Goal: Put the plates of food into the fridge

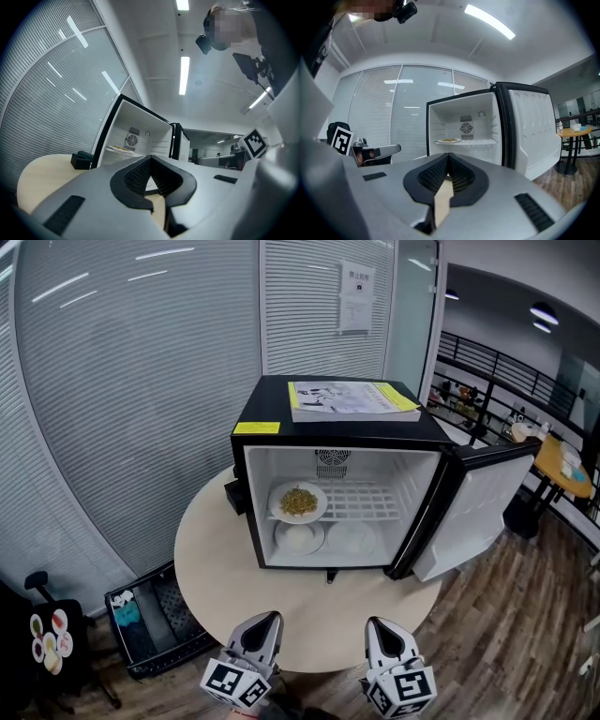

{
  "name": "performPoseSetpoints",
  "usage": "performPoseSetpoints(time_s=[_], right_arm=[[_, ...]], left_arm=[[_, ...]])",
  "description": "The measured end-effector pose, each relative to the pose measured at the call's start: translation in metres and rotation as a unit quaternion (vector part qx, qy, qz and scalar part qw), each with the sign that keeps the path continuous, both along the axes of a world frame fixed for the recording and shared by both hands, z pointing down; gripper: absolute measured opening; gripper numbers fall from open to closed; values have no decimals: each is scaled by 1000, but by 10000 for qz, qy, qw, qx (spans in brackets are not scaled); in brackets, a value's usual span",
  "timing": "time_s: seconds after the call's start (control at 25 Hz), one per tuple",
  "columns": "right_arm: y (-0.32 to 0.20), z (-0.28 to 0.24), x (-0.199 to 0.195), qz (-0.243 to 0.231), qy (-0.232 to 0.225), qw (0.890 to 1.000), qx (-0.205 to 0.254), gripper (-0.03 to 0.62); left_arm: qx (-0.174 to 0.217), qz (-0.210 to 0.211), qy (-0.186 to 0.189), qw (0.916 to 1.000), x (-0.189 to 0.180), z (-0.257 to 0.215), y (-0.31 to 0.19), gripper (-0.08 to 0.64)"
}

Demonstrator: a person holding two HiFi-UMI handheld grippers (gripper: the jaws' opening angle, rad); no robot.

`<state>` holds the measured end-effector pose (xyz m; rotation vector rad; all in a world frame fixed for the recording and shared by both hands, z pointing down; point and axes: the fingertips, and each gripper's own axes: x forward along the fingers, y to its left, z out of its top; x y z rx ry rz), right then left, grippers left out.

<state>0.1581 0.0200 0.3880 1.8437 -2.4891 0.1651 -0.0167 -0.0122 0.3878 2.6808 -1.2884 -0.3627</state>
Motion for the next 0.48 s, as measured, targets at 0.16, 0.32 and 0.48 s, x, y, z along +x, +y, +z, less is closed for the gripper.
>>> performPoseSetpoints(time_s=[0.16,0.32,0.48], right_arm=[[0,1,1,3,27,10000,1,5],[-1,-1,2,-11,56,10000,7,5],[-2,0,4,-25,92,10000,20,5]], left_arm=[[-12,8,4,10000,1,0,-1,6],[-14,-26,-1,10000,0,-1,-2,6],[-15,-70,-15,10000,-2,-2,-3,6]])
